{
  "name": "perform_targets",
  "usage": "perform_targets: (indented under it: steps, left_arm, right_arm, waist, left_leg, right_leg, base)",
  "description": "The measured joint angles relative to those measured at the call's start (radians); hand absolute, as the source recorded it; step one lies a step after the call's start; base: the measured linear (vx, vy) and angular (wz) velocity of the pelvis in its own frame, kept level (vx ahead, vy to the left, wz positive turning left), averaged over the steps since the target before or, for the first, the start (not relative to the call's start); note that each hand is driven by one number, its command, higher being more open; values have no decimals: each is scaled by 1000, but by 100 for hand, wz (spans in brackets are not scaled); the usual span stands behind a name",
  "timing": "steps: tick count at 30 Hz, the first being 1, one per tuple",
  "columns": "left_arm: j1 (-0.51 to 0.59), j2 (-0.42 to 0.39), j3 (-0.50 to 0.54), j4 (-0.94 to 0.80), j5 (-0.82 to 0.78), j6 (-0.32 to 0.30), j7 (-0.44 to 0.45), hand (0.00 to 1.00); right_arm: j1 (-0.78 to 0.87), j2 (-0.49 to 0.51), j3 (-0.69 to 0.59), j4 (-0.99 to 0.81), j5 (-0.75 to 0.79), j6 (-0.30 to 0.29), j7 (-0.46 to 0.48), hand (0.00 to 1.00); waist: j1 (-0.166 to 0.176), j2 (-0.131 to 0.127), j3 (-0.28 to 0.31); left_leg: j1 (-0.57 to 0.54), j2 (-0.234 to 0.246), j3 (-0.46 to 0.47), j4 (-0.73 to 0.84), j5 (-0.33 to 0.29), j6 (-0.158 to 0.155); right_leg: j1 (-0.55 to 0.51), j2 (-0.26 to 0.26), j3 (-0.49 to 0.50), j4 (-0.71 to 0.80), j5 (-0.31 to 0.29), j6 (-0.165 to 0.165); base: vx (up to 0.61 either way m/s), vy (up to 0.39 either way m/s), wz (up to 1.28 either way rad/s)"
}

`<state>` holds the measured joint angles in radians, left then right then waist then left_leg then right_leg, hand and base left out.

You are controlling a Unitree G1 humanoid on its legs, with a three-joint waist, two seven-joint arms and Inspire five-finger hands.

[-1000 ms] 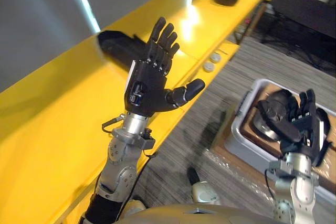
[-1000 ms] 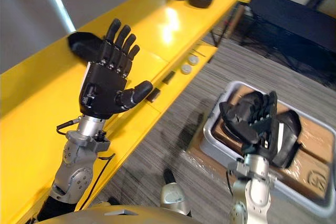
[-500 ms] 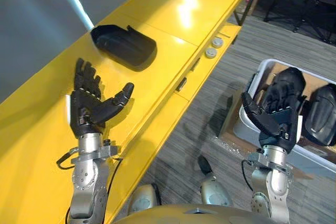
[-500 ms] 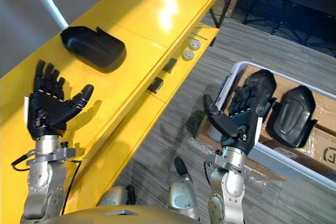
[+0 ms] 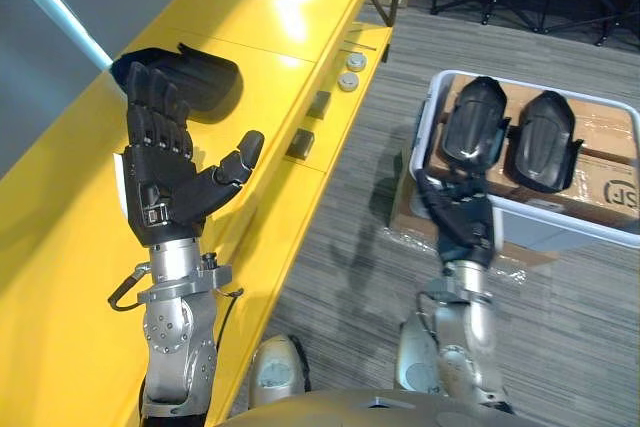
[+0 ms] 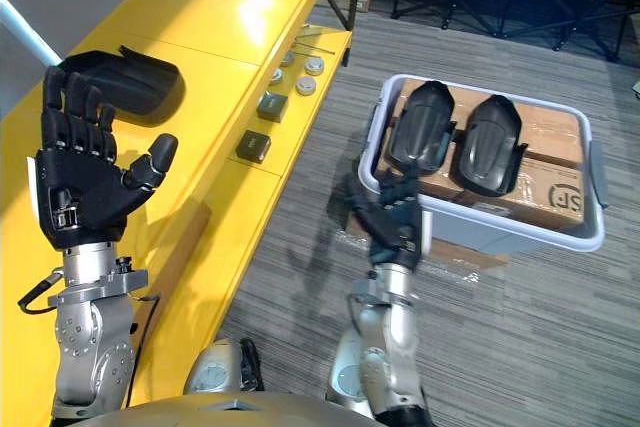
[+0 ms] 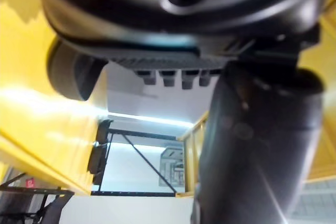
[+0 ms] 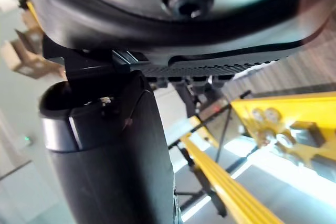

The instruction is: Walk over and take three plastic housings, then place them on the shelf

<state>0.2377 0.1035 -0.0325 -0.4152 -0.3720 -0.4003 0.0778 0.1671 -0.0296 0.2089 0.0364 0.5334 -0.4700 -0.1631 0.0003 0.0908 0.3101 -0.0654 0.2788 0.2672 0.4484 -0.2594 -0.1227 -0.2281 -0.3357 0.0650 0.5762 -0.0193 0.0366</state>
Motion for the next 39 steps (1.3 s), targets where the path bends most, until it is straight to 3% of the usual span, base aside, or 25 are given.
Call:
perform_targets:
  steps: [1, 2, 3, 4, 5, 7, 8, 9, 10, 11, 13, 15, 17, 21, 25, 28, 30, 33, 39]
  left_arm:
    - [0, 9, -35, 2, -53, -3, -16, 100]
    - [-1, 13, -55, 7, -80, -8, -23, 100]
    - [-5, 24, -92, 14, -131, -12, -38, 100]
    - [-5, 28, -123, 20, -157, -12, -46, 100]
    - [-9, 9, -147, 31, -172, -11, -43, 100]
    - [-33, -25, -216, 75, -174, 15, -34, 100]
    - [-49, -30, -278, 98, -171, 45, -36, 100]
    - [-46, -29, -312, 99, -168, 60, -45, 100]
    - [-37, -29, -345, 96, -156, 62, -60, 100]
    - [-25, -29, -354, 88, -132, 62, -64, 100]
    - [-10, -25, -354, 87, -122, 62, -65, 100]
    - [2, -24, -351, 87, -113, 61, -64, 100]
    - [9, -22, -333, 88, -120, 60, -75, 100]
    - [6, -1, -290, 87, -170, 56, -151, 100]
    - [-34, 52, -276, 82, -170, 56, -175, 100]
    - [-70, 71, -252, 66, -171, 52, -184, 100]
    - [-95, 70, -231, 66, -171, 52, -184, 100]
    - [-113, 62, -226, 62, -171, 57, -196, 100]
    - [-128, 69, -229, 64, -176, 100, -247, 100]
  right_arm:
    - [2, 9, 25, 2, -55, 13, -23, 100]
    - [6, 13, 29, 3, -85, 18, -29, 100]
    - [13, 22, 29, 3, -151, 38, -49, 100]
    - [17, 16, 25, 6, -209, 71, -63, 100]
    - [12, -12, 19, 7, -224, 103, -62, 100]
    - [26, -73, -16, 6, -252, 142, -47, 100]
    - [58, -104, -72, 4, -253, 161, -40, 100]
    - [94, -114, -109, -1, -250, 161, -39, 100]
    - [137, -128, -156, -17, -238, 159, -38, 100]
    - [148, -137, -179, -17, -227, 158, -38, 100]
    - [158, -146, -175, -18, -213, 159, -33, 100]
    - [186, -150, -147, -36, -210, 162, -22, 100]
    - [163, -159, -120, -41, -211, 164, -29, 100]
    - [78, -125, -123, -18, -245, 186, -152, 100]
    - [-58, -120, -200, 101, -304, 219, -265, 100]
    - [-166, -126, -308, 167, -322, 227, -336, 100]
    - [-265, -152, -380, 202, -319, 242, -390, 100]
    - [-380, -286, -448, 209, -287, 268, -423, 100]
    - [-558, -419, -453, 374, -252, 321, -384, 100]
  waist:
    - [4, -13, -6]
    - [0, -22, -12]
    - [-12, -48, -27]
    - [-25, -72, -49]
    - [-38, -61, -61]
    - [-73, -14, -70]
    - [-102, -11, -70]
    - [-113, -19, -67]
    - [-110, -25, -64]
    - [-108, -16, -70]
    - [-105, -4, -78]
    - [-82, -1, -100]
    - [-68, -1, -106]
    - [-21, -24, -92]
    - [-5, -58, -71]
    - [2, -103, -36]
    - [6, -116, -14]
    - [17, -91, 35]
    - [28, -99, 65]
  left_leg:
    - [-1, 28, -1, 0, 16, -44]
    - [-2, 41, -3, -1, 24, -64]
    - [-2, 71, -7, -4, 44, -107]
    - [-2, 98, -15, -17, 66, -133]
    - [-2, 130, -37, -40, 93, -129]
    - [-17, 181, -96, -79, 181, -94]
    - [-26, 187, -102, -86, 272, 1]
    - [-31, 181, -100, -76, 294, 26]
    - [-16, 128, -113, -68, 235, -50]
    - [-6, 59, -116, -71, 169, -83]
    - [-1, -12, -116, -102, 100, -51]
    - [6, -50, -155, -164, 80, -25]
    - [2, -87, -171, -221, 95, -47]
    - [-14, -138, -150, -207, 96, -23]
    - [-67, -152, -146, -143, 80, 5]
    - [-126, -152, -152, -95, 72, 6]
    - [-166, -145, -155, -69, 70, 1]
    - [-207, -126, -177, -49, 78, -15]
    - [-251, -98, -208, -40, 82, -24]
  right_leg:
    - [21, -40, 0, -8, 6, 11]
    - [37, -54, -1, -27, 18, 34]
    - [82, -65, -27, -106, 42, 123]
    - [118, -56, -96, -158, -66, 229]
    - [110, -17, -129, -159, -142, 226]
    - [102, 50, -158, -149, -179, 208]
    - [111, 64, -177, -140, -192, 184]
    - [121, 65, -179, -143, -199, 170]
    - [123, 66, -153, -159, -203, 150]
    - [120, 80, -125, -191, -194, 134]
    - [116, 101, -101, -219, -172, 120]
    - [85, 117, -81, -237, -153, 120]
    - [45, 107, -66, -252, -116, 136]
    - [44, 62, -69, -335, -11, 148]
    - [72, 48, -118, -454, 122, 141]
    - [72, 47, -162, -512, 147, 135]
    - [58, 53, -181, -538, 147, 134]
    - [34, 76, -187, -543, 150, 130]
    - [0, 114, -194, -545, 162, 114]
  base:
    - [-51, -502, -32]
    - [-19, -614, -24]
    - [15, -713, -25]
    - [43, -653, -43]
    - [56, -668, -48]
    - [53, -535, -12]
    - [45, -394, 16]
    - [43, -405, -16]
    - [34, -241, -69]
    - [31, -189, -88]
    - [21, -84, -70]
    - [16, -64, -48]
    - [-29, 21, -28]
    - [-99, 137, -21]
    - [-133, 132, -7]
    - [-139, 17, 2]
    - [-125, -49, 0]
    - [-107, -67, 1]
    - [-14, -51, -3]
